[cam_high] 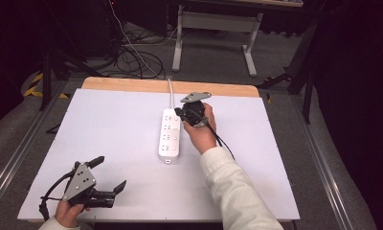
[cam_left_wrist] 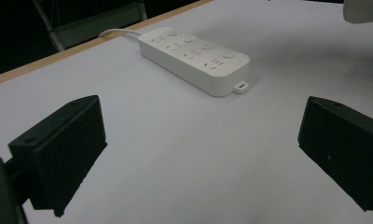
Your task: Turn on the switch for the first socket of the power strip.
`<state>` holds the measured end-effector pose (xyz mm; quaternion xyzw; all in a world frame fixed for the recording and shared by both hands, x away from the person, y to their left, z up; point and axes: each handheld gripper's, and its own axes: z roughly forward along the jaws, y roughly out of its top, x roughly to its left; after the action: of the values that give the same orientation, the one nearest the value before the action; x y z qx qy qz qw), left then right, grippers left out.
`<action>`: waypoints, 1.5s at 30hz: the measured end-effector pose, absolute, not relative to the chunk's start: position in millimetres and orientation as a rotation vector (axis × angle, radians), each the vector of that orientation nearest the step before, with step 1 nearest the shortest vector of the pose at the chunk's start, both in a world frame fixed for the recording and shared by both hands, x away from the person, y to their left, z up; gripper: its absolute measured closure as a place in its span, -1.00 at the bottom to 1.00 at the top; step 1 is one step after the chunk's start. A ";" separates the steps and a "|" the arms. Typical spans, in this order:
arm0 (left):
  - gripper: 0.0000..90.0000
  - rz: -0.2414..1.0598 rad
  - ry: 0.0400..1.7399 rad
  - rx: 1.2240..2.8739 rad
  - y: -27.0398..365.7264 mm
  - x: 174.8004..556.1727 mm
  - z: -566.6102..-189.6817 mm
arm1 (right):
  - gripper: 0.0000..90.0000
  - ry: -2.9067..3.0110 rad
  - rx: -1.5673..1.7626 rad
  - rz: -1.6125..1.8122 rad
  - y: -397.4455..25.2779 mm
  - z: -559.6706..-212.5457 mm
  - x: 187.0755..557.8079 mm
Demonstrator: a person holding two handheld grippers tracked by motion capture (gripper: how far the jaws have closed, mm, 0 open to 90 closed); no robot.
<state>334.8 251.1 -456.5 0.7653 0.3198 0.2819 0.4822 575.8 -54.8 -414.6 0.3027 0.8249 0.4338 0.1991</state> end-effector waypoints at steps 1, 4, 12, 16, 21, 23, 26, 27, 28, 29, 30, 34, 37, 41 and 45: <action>-0.97 0.687 0.780 1.865 251.1 334.8 -456.5 | 1.00 2.307 0.847 1.213 -54.8 -414.6 575.8; -0.97 0.689 0.778 1.863 251.0 334.8 -456.3 | 1.00 2.310 0.840 1.221 -57.1 -410.2 572.9; -0.97 0.692 0.783 1.866 251.6 333.8 -456.6 | 1.00 2.314 0.825 1.250 -59.5 -404.3 567.7; -0.97 0.697 0.783 1.860 251.9 333.4 -455.6 | 0.64 2.304 0.807 1.278 -63.6 -396.5 560.5; -0.97 0.697 0.782 1.865 250.9 333.4 -456.1 | 0.32 2.298 0.791 1.311 -73.3 -382.3 545.6; -0.97 0.698 0.781 1.863 251.2 333.4 -455.6 | 0.18 2.301 0.784 1.329 -77.7 -378.1 539.3; -0.97 0.698 0.783 1.865 250.7 333.3 -455.8 | 0.04 2.303 0.787 1.359 -86.1 -374.6 529.9; -0.97 0.698 0.784 1.866 250.4 333.3 -456.0 | -0.05 2.315 0.795 1.364 -91.5 -374.1 524.3; -0.97 0.698 0.784 1.866 250.4 333.3 -456.0 | -0.05 2.315 0.795 1.364 -91.5 -374.1 524.3; -0.97 0.698 0.785 1.866 250.3 333.4 -456.1 | -0.08 2.318 0.791 1.368 -94.5 -374.1 521.5; -0.97 0.698 0.786 1.867 250.4 333.4 -456.1 | -0.11 2.322 0.789 1.370 -97.3 -374.1 518.7; -0.97 0.700 0.790 1.863 250.8 333.0 -455.7 | -0.21 2.326 0.777 1.373 -109.9 -372.5 506.8; -0.97 0.701 0.792 1.862 251.1 333.3 -455.8 | -0.34 2.339 0.743 1.398 -124.3 -369.0 493.5; -0.97 0.705 0.795 1.860 251.3 333.0 -455.3 | -0.40 2.338 0.738 1.430 -136.6 -368.6 481.0; -0.97 0.707 0.797 1.857 251.5 332.9 -455.2 | -0.41 2.343 0.737 1.449 -144.9 -370.3 472.5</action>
<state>332.9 251.5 -455.2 0.7612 0.3265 0.2896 0.4797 472.5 -144.9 -370.3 0.2556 0.8130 0.5028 0.1445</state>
